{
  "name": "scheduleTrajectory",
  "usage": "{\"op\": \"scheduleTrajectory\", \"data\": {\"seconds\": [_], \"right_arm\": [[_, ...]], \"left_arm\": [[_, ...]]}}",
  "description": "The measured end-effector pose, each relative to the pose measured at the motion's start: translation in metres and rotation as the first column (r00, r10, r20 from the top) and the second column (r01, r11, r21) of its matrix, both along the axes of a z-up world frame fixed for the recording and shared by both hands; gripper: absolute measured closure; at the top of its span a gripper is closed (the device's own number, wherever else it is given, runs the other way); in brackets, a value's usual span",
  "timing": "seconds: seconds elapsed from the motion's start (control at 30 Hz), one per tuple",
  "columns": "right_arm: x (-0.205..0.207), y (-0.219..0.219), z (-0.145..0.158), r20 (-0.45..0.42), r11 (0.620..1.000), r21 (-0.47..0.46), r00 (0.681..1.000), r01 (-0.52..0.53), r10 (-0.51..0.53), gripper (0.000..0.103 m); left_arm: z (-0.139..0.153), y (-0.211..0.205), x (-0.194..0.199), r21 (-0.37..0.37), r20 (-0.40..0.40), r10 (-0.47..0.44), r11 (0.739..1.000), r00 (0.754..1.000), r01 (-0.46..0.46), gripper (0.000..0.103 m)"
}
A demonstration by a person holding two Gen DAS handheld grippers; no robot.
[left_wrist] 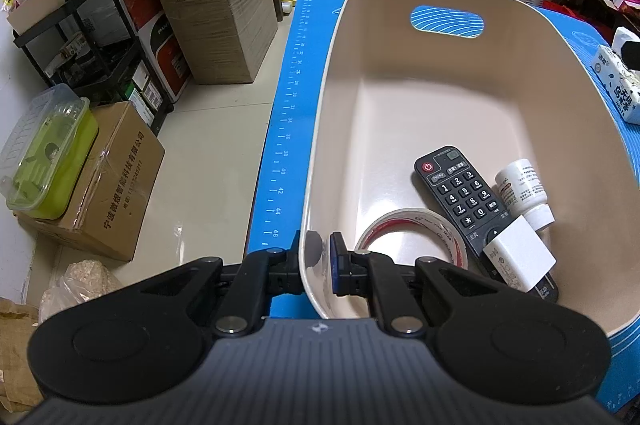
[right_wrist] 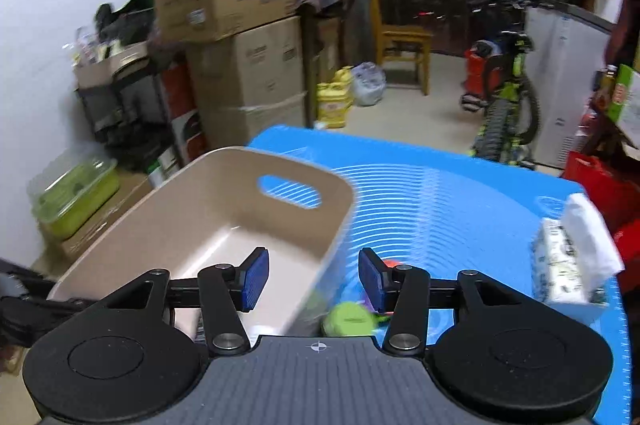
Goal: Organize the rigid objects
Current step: 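Move the right gripper to the green round tin and grasp it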
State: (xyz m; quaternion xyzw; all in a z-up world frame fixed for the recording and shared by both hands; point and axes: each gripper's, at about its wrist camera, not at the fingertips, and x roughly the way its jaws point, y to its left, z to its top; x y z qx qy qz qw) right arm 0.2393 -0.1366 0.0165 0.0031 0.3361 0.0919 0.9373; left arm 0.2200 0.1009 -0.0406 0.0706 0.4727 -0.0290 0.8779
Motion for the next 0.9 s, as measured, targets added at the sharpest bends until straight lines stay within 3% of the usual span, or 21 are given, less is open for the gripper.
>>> {"op": "scheduleTrajectory", "data": {"seconds": [0.17, 0.33, 0.9], "right_arm": [[0.009, -0.032, -0.013, -0.001, 0.998, 0.008, 0.998, 0.070, -0.070, 0.043], [0.022, -0.053, -0.043, -0.066, 0.997, 0.048, 0.996, 0.055, -0.052, 0.043], [0.044, -0.050, -0.112, -0.198, 0.993, 0.115, 0.979, -0.027, 0.050, 0.043]], "left_arm": [[0.000, 0.001, 0.000, 0.014, -0.001, 0.004, 1.000, 1.000, -0.004, 0.090], [0.001, 0.000, 0.000, 0.021, 0.000, 0.005, 1.000, 1.000, -0.005, 0.090], [-0.001, -0.002, 0.000, 0.044, -0.002, -0.005, 0.999, 1.000, 0.005, 0.090]]}}
